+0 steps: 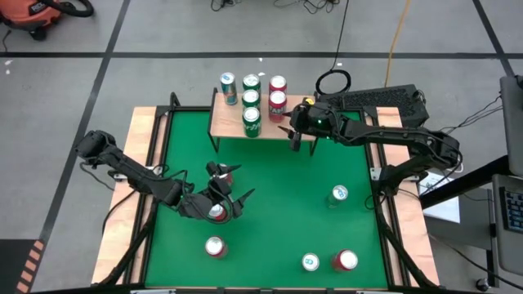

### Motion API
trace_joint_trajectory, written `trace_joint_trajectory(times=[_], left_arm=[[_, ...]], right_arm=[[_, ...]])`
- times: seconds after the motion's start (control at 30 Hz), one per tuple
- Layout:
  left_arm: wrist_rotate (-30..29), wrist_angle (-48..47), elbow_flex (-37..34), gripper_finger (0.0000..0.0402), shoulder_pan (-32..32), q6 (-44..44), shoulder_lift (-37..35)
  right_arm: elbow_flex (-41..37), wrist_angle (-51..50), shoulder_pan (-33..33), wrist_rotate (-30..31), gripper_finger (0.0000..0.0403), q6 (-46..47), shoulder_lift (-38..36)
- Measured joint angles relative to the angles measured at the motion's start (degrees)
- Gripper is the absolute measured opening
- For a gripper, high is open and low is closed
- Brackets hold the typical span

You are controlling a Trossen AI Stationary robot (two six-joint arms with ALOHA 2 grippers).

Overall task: Place canned beverage on shelf
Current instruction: Put the orange soda can on the shelf aligned with the other orange soda can

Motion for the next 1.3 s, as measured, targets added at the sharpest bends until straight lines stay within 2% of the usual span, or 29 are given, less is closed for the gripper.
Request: trace_joint_trajectory(times=[0.33,0.53,0.67,0.93,1.13,1.3], left_arm=[[0.3,0.0,0.0,0.0393,0.0,-0.4,0.0],[0.3,0.0,0.0,0.0393,-0.3,-0.5,0.0],[0.3,0.0,0.0,0.0393,-1.1,-0.9,0.0],[1.4,0.3,0.0,0.0393,-1.9,-2.5,0.0],[3.1,0.1,0.0,0.0393,-1.9,-3.4,0.6],[4.9,0.0,0.0,0.0393,-2.1,-4.7,1.3]], right_arm=[[0.0,0.2,1.0,-0.4,0.0212,0.0,-0.1],[0.0,-4.4,6.7,-0.1,0.0212,6.4,-6.2],[0.0,-14.5,13.1,0.5,0.0212,13.8,-12.8],[0.1,-31.7,31.7,10.3,0.0212,30.5,-22.3],[0.0,-35.6,44.7,12.0,0.0212,42.0,-22.8],[0.3,-37.0,52.6,12.2,0.0212,49.7,-21.4]])
